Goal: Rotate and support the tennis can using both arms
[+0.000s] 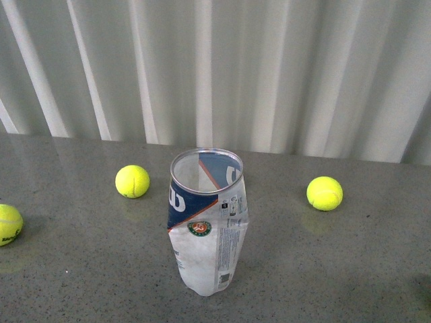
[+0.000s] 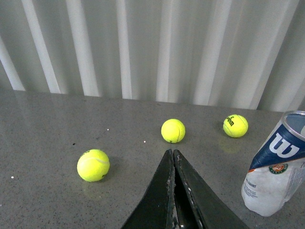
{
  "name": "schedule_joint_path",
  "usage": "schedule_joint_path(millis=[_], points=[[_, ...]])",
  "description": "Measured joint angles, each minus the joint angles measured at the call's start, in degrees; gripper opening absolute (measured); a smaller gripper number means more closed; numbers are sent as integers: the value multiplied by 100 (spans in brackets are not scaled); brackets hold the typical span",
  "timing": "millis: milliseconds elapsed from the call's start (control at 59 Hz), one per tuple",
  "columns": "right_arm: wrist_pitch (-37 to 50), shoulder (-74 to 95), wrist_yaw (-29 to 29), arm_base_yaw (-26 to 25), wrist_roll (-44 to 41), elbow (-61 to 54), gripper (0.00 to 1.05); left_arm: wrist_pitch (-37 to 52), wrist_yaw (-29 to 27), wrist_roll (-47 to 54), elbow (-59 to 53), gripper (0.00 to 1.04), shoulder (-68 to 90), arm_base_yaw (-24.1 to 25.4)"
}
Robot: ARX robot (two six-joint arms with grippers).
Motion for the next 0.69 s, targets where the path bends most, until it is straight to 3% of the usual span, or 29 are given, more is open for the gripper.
schedule_joint_path(millis=[186,288,559,695], points=[[0,0,0,0,2,0,97,-197,0,-15,0,4,-302,0],[0,0,2,0,0,0,97,-1134,2,-15,0,4,-1045,0],[0,0,0,0,0,0,97,-1209,0,-17,0,4,-1274,0],[0,0,0,0,0,0,97,-1209,0,-20,0,28,-1274,0]])
